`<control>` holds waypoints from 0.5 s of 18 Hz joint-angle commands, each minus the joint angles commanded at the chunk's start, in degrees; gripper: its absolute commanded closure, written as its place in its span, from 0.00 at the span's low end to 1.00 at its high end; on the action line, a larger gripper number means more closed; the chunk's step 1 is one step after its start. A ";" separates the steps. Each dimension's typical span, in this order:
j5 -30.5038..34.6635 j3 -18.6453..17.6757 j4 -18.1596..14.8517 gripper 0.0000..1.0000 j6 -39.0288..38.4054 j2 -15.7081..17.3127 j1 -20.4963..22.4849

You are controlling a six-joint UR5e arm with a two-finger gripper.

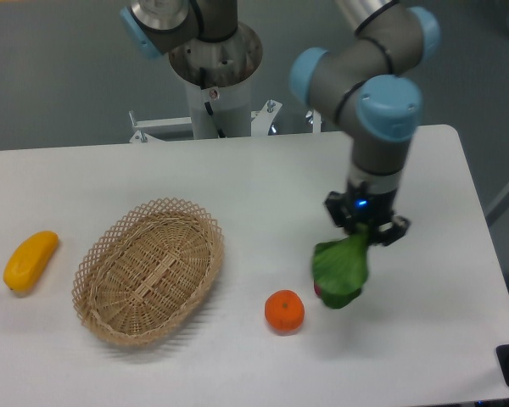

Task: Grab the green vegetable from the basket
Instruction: 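Lift the bok choy out of the basket and carry it away, then raise the held bok choy higher beside the purple sweet potato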

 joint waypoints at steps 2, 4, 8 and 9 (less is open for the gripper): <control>0.35 0.09 0.00 0.82 0.98 -0.70 1.23; 1.66 1.75 -2.27 0.82 1.24 -1.58 1.94; 2.55 6.06 -9.04 0.82 6.69 -3.69 3.35; 2.55 6.59 -9.49 0.82 7.04 -3.87 3.52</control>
